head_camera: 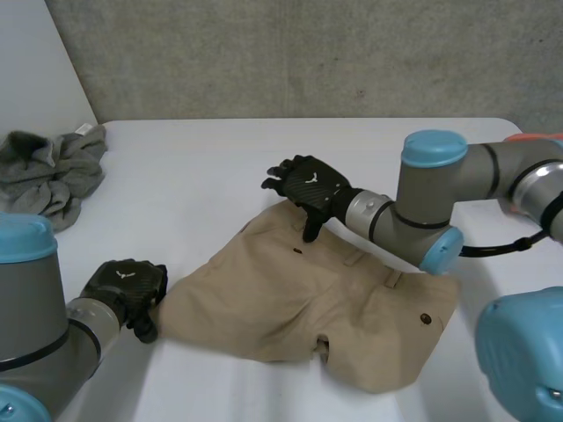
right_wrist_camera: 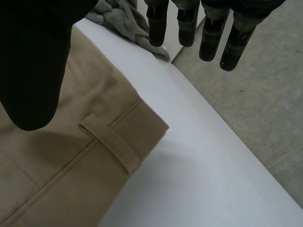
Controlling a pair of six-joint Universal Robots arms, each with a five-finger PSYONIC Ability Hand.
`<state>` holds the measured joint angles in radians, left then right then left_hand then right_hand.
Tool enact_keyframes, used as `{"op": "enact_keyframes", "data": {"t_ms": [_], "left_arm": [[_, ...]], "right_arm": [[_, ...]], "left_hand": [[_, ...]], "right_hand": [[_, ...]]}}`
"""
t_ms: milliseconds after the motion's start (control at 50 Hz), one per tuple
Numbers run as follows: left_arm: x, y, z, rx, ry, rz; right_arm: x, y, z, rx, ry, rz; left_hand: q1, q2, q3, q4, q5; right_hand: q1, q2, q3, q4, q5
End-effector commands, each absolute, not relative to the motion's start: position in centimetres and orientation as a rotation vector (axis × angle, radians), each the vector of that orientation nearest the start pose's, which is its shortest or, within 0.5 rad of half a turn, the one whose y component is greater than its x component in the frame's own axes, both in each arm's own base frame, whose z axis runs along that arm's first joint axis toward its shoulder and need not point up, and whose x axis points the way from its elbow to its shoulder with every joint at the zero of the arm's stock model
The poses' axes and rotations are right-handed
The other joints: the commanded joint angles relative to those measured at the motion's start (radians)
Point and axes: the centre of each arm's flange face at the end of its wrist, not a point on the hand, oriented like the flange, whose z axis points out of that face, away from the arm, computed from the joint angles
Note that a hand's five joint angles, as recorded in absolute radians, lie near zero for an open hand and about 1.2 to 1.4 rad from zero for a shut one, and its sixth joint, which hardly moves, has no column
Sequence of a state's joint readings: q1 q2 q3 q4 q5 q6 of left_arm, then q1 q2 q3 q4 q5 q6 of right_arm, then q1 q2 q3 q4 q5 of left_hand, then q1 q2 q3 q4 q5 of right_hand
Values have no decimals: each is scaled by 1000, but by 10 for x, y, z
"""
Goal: Fold the laundry.
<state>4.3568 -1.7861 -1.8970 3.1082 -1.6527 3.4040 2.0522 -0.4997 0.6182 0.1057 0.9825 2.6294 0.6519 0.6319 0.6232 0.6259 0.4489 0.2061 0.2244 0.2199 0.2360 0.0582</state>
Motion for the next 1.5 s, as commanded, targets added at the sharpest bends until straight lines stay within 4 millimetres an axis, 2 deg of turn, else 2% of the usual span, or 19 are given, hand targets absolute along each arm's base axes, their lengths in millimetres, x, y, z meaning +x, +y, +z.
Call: {"op": "enact_keyframes", "data": {"t_ms": [20, 120, 240, 360, 440, 460, 500, 580, 600, 680, 740, 820, 880, 980, 1140, 1220, 1280, 1440, 1500], "left_arm": [[-213, -211, 152, 789, 2615, -1504], [-216, -218, 156, 781, 2585, -1560], [-221, -231, 159, 768, 2556, -1617], [-234, -266, 176, 772, 2421, -1785], [-246, -300, 203, 805, 2196, -1954], [-249, -307, 211, 810, 2140, -1989], [-255, -321, 229, 812, 2008, -2069], [-270, -354, 306, 715, 1560, -2333], [-272, -356, 319, 687, 1488, -2378], [-281, -357, 374, 529, 1187, -2571], [-282, -354, 391, 458, 1069, -2639], [-289, -345, 391, 458, 1064, -2666], [-296, -339, 375, 489, 1126, -2649], [-299, -328, 321, 612, 1307, -2551], [-306, -291, 238, 859, 1559, -2378], [-306, -269, 199, 976, 1666, -2277], [-300, -256, 174, 1057, 1732, -2169], [-291, -202, 139, 1389, 1856, -1814], [-278, -183, 145, 1459, 1899, -1661]], "right_arm": [[398, -343, 117, -1440, 1566, -1640], [400, -344, 109, -1442, 1565, -1632], [401, -347, 104, -1442, 1558, -1639], [405, -363, 118, -1411, 1510, -1819], [405, -388, 157, -1286, 1454, -2148], [400, -399, 187, -1200, 1406, -2306], [393, -409, 217, -1109, 1348, -2452], [369, -422, 290, -907, 1173, -2726], [361, -421, 318, -851, 1100, -2796], [345, -412, 369, -746, 968, -2899], [336, -407, 390, -707, 924, -2934], [325, -400, 406, -685, 922, -2925], [320, -394, 402, -698, 970, -2884], [316, -384, 374, -795, 1110, -2780], [298, -356, 279, -973, 1524, -2475], [288, -332, 217, -1102, 1771, -2203], [285, -319, 194, -1183, 1861, -2080], [256, -281, 148, -1475, 2167, -1666], [249, -266, 146, -1542, 2229, -1513]], "left_hand": [[592, 612, 620, 618, 620], [744, 764, 773, 770, 773], [744, 764, 773, 770, 773], [744, 764, 773, 770, 773], [744, 764, 773, 770, 773], [744, 764, 773, 770, 773], [744, 764, 773, 770, 773], [744, 764, 773, 770, 773], [744, 764, 773, 770, 773], [744, 764, 773, 770, 773], [744, 764, 773, 770, 773], [744, 764, 773, 770, 773], [744, 764, 773, 770, 773], [744, 764, 773, 770, 773], [744, 764, 773, 770, 773], [744, 764, 773, 770, 773], [744, 764, 773, 770, 773], [744, 764, 773, 770, 773], [744, 764, 773, 770, 773]], "right_hand": [[175, 157, 161, 145, 148], [492, 474, 478, 462, 465], [1170, 1152, 1156, 1140, 1143], [1190, 1172, 1176, 1160, 1163], [1190, 1172, 1176, 1160, 1163], [1190, 1172, 1176, 1160, 1163], [1190, 1172, 1176, 1160, 1163], [1190, 1172, 1176, 1160, 1163], [1190, 1172, 1176, 1160, 1163], [1190, 1172, 1176, 1160, 1163], [1190, 1172, 1176, 1160, 1163], [1190, 1172, 1176, 1160, 1163], [1190, 1172, 1176, 1160, 1163], [1190, 1172, 1176, 1160, 1163], [1190, 1172, 1176, 1160, 1163], [1190, 1172, 1176, 1160, 1163], [1190, 1172, 1176, 1160, 1163], [1190, 1172, 1176, 1160, 1163], [1190, 1172, 1176, 1160, 1163]]}}
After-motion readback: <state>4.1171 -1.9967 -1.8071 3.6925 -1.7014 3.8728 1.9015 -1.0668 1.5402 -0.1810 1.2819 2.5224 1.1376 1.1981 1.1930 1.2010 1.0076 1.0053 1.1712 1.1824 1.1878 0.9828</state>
